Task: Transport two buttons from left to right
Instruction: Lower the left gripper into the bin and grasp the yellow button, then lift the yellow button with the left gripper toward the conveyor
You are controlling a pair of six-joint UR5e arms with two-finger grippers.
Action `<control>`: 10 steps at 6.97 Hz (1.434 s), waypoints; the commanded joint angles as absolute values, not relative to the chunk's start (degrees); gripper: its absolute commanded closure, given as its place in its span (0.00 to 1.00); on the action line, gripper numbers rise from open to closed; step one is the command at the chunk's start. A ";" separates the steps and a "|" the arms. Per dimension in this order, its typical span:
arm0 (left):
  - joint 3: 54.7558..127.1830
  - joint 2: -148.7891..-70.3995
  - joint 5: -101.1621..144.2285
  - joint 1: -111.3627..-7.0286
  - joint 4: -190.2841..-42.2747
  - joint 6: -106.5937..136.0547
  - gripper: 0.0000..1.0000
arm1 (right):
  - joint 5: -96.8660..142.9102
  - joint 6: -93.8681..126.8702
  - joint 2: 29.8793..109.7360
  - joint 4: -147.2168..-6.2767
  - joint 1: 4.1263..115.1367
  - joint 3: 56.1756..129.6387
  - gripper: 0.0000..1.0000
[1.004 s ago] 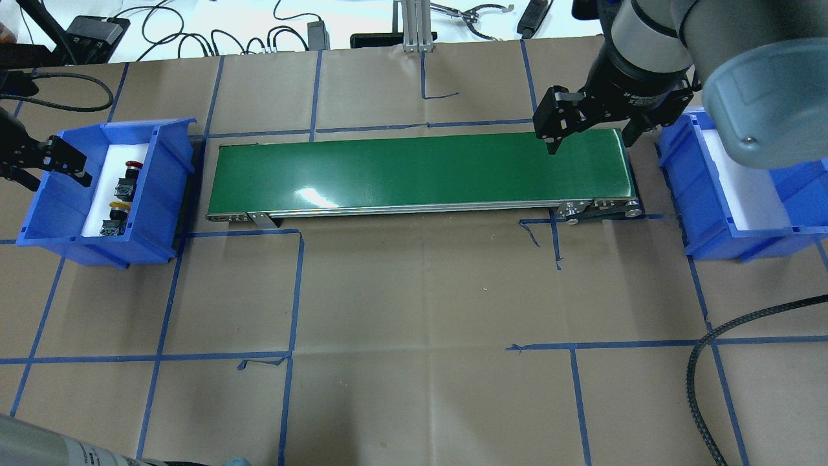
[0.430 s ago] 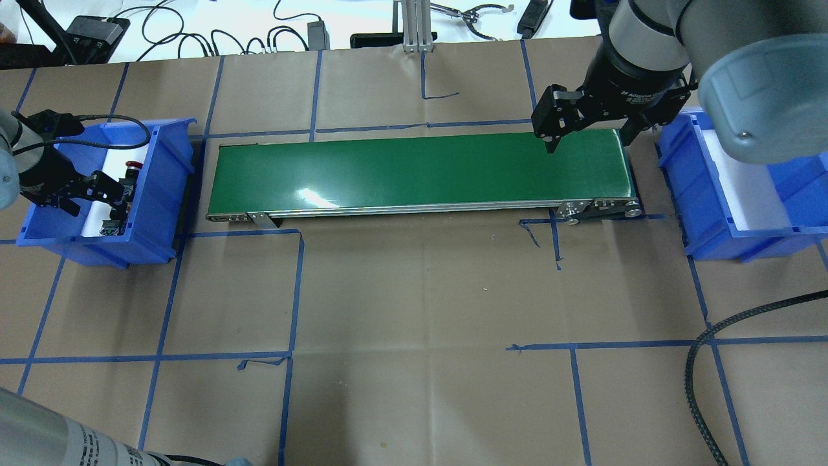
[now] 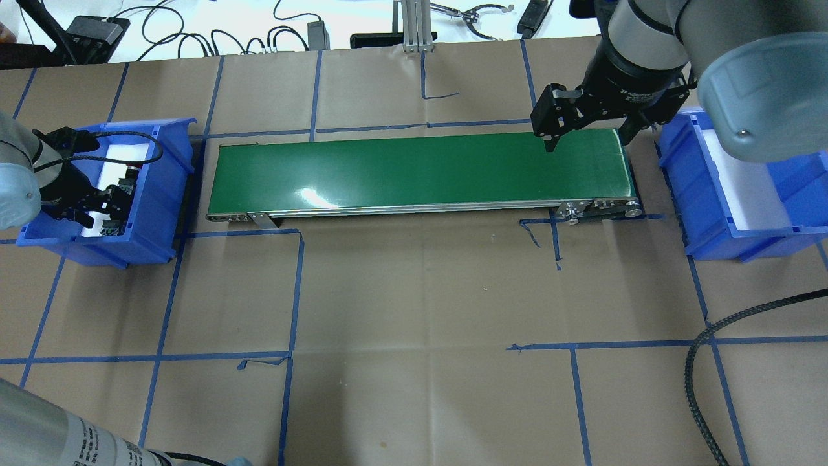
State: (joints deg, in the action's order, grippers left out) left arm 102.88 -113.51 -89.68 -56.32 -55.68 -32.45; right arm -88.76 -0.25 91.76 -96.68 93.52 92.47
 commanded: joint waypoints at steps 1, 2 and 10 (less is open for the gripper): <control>103.18 -113.73 -89.65 -56.08 -55.20 -32.52 0.14 | -88.59 -0.18 91.67 -96.68 93.52 92.55 0.00; 103.18 -113.73 -89.74 -56.07 -55.20 -32.78 0.41 | -88.59 -0.18 91.67 -96.68 93.52 92.55 0.00; 88.30 -109.53 -89.56 -56.25 -75.41 -32.35 0.94 | -88.59 -0.18 91.76 -96.59 93.52 92.64 0.00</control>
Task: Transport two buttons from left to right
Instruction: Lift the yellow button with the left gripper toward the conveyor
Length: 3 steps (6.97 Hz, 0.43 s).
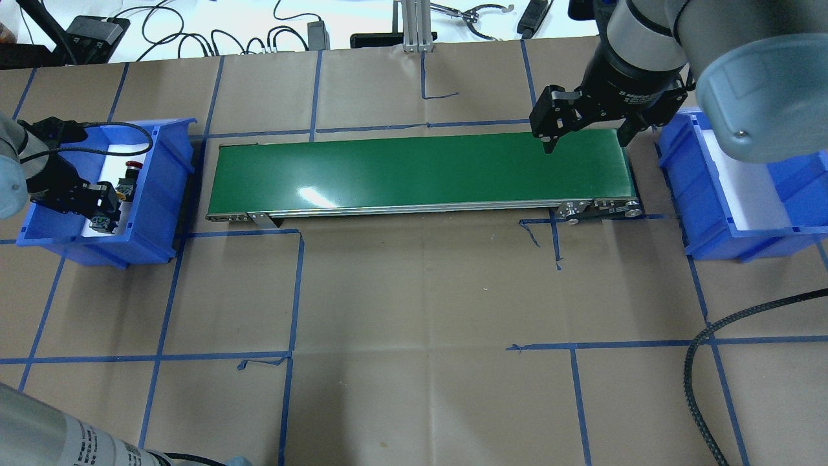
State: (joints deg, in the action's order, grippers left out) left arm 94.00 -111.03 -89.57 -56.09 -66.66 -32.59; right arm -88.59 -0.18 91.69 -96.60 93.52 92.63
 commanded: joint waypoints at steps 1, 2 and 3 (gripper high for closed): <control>83.89 -109.86 -89.65 -56.42 -80.54 -32.17 0.94 | -88.59 -0.18 91.67 -96.59 93.52 92.64 0.00; 81.50 -110.73 -89.65 -56.77 -81.73 -32.17 0.94 | -88.59 -0.18 91.67 -96.59 93.52 92.72 0.00; 81.21 -110.74 -89.56 -58.00 -81.91 -30.78 0.94 | -88.59 -0.18 91.67 -96.68 93.52 92.64 0.00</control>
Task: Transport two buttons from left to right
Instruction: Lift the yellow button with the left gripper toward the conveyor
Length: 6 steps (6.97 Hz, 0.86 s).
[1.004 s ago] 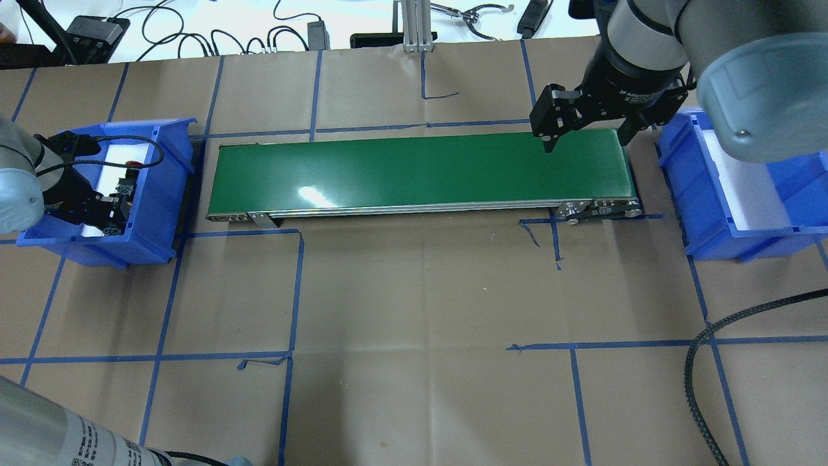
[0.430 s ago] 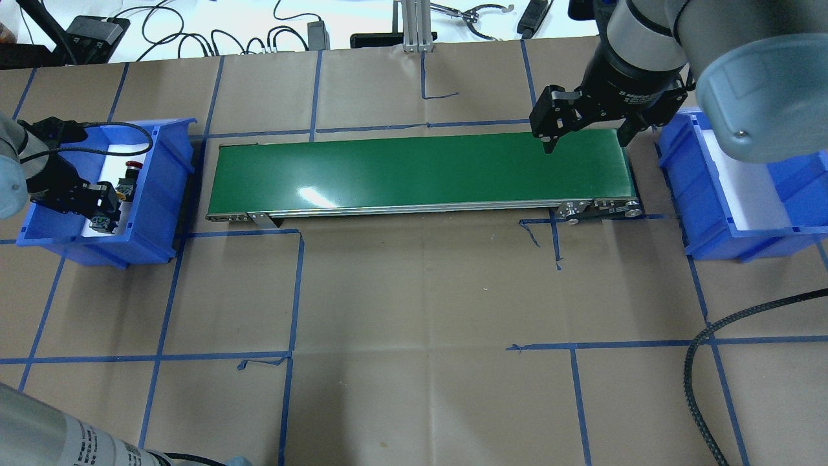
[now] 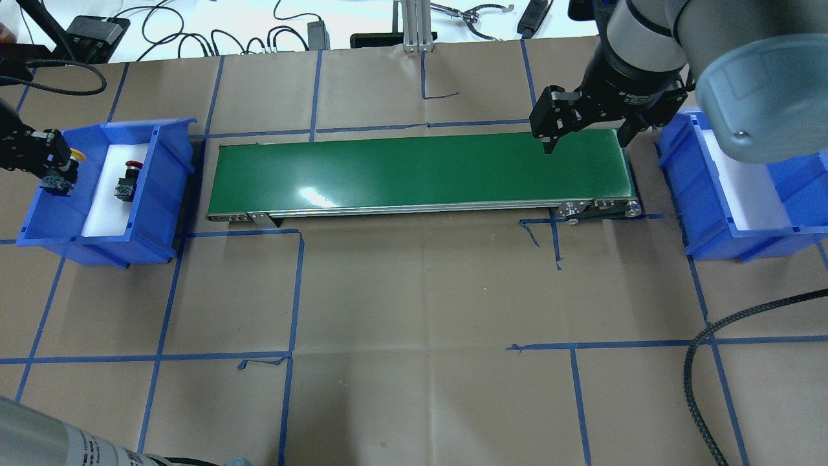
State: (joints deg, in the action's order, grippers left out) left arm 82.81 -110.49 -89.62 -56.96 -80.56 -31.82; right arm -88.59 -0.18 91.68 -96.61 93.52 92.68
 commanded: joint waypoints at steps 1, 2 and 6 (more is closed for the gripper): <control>81.21 -109.61 -89.65 -61.40 -82.09 -29.37 0.94 | -88.59 -0.18 91.67 -96.68 93.52 92.64 0.00; 81.30 -108.56 -89.82 -65.26 -82.87 -27.01 0.94 | -88.59 -0.18 91.67 -96.68 93.52 92.64 0.00; 83.06 -108.45 -89.74 -80.29 -81.92 -4.97 0.94 | -88.59 -0.26 91.67 -96.59 93.52 92.81 0.00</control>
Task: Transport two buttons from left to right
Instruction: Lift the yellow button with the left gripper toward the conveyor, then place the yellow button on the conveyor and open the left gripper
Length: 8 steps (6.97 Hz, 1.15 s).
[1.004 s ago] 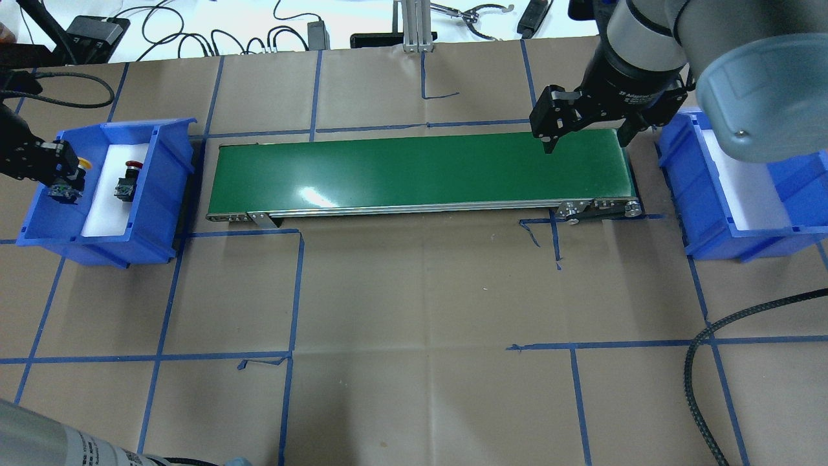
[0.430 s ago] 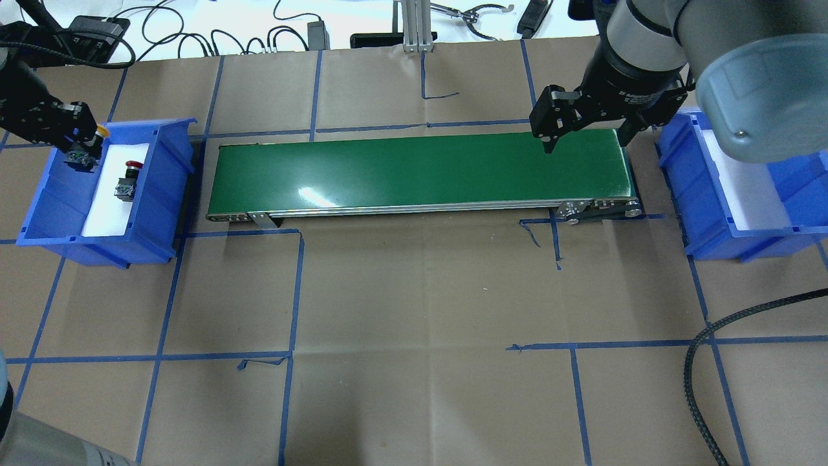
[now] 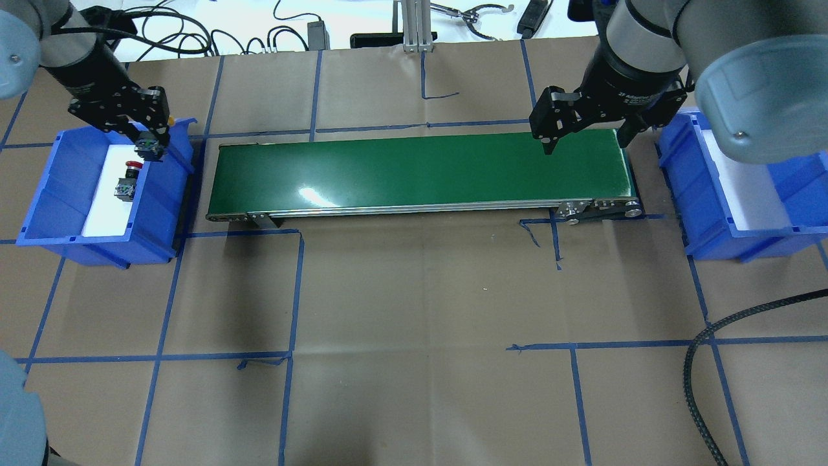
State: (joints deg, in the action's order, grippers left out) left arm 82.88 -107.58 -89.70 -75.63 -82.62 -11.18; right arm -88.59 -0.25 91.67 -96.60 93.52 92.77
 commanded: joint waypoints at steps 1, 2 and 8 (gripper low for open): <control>83.23 -109.41 -89.48 -82.51 -81.74 -0.92 0.94 | -88.59 -0.26 91.67 -96.59 93.52 92.90 0.00; 84.45 -111.95 -89.30 -84.10 -79.56 1.91 0.94 | -88.59 -0.26 91.67 -96.59 93.52 92.99 0.00; 91.94 -114.79 -89.21 -87.28 -64.86 6.15 0.00 | -88.59 -0.26 91.67 -96.59 93.52 92.99 0.00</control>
